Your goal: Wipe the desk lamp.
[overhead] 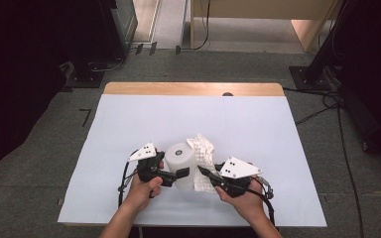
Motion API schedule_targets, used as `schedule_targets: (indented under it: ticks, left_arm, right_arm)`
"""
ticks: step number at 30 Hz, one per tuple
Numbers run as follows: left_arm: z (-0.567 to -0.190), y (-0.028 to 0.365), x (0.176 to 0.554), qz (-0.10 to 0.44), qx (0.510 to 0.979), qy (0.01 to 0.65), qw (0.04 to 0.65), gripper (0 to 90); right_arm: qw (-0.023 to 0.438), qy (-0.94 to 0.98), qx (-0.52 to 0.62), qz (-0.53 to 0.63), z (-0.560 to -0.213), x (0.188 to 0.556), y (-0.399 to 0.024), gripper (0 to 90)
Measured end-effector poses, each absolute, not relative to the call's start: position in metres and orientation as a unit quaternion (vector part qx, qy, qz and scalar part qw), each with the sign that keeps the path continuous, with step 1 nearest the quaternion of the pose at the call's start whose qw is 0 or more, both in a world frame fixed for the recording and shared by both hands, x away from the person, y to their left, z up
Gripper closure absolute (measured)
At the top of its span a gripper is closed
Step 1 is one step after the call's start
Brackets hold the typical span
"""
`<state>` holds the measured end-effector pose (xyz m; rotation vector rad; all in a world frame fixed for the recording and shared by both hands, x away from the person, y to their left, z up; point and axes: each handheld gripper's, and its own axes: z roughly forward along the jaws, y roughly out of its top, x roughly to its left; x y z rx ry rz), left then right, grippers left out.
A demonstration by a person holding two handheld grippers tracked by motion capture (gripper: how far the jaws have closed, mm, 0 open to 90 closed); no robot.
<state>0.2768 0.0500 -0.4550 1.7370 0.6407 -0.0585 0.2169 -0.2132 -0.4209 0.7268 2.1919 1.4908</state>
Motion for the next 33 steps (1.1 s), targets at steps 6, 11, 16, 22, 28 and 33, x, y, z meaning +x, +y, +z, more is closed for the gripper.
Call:
schedule_targets:
  ticks: [6, 11, 16, 22, 28, 33]
  left_arm:
    - [-0.451, 0.053, 0.277, -0.025, 0.743, 0.273, 0.61, 8.4]
    - [-0.449, 0.058, 0.279, -0.028, 0.733, 0.279, 0.62, 8.4]
    - [-0.453, 0.053, 0.277, -0.018, 0.749, 0.275, 0.603, 8.4]
    - [-0.449, 0.056, 0.276, -0.029, 0.738, 0.263, 0.621, 8.4]
    - [-0.451, 0.049, 0.275, -0.02, 0.754, 0.265, 0.601, 8.4]
    - [-0.451, 0.05, 0.275, -0.019, 0.751, 0.26, 0.606, 8.4]
  right_arm:
    - [0.196, 0.787, 0.253, 0.527, -0.422, 0.215, -0.213, 79.9]
    - [0.188, 0.794, 0.272, 0.51, -0.43, 0.221, -0.213, 79.9]
    - [0.202, 0.781, 0.252, 0.534, -0.416, 0.213, -0.213, 79.9]
    - [0.203, 0.788, 0.269, 0.515, -0.425, 0.22, -0.215, 79.9]
    - [0.208, 0.778, 0.257, 0.534, -0.414, 0.214, -0.215, 79.9]
    - [0.202, 0.785, 0.264, 0.522, -0.423, 0.219, -0.215, 79.9]
